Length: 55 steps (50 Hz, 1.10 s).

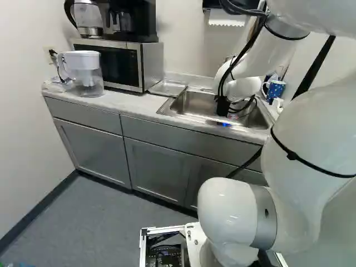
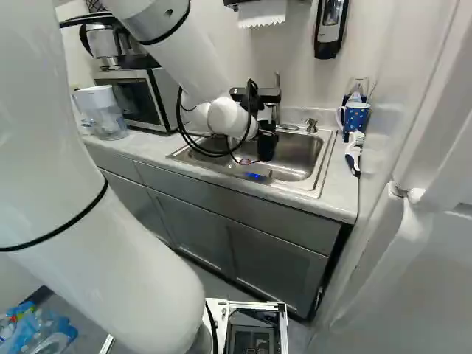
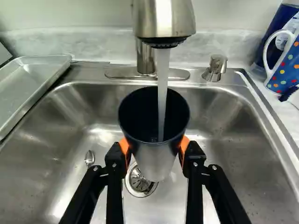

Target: Rinse the cup and place it in the tray

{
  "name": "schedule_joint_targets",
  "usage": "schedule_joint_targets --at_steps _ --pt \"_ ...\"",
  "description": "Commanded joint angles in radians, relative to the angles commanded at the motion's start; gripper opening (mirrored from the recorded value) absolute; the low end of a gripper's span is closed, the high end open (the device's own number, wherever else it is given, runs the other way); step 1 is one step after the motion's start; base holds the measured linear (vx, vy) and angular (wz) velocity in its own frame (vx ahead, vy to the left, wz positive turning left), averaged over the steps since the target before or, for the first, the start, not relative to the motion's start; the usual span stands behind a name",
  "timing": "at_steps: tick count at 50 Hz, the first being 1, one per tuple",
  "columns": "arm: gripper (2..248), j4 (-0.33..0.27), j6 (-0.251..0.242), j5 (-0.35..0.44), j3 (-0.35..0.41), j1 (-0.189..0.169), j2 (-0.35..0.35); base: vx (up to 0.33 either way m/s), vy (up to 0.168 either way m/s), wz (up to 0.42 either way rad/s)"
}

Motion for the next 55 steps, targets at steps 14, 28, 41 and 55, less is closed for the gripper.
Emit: schedule_joint_targets --at_steps 14,28,41,55 --pt "121 0.0 0.0 0.0 0.0 0.0 0.0 0.0 0.0 0.0" --pt "121 0.0 0.0 0.0 0.0 0.0 0.0 0.0 0.0 0.0" --pt "121 0.0 0.0 0.0 0.0 0.0 0.0 0.0 0.0 0.0" --pt "121 0.0 0.0 0.0 0.0 0.0 0.0 0.0 0.0 0.0"
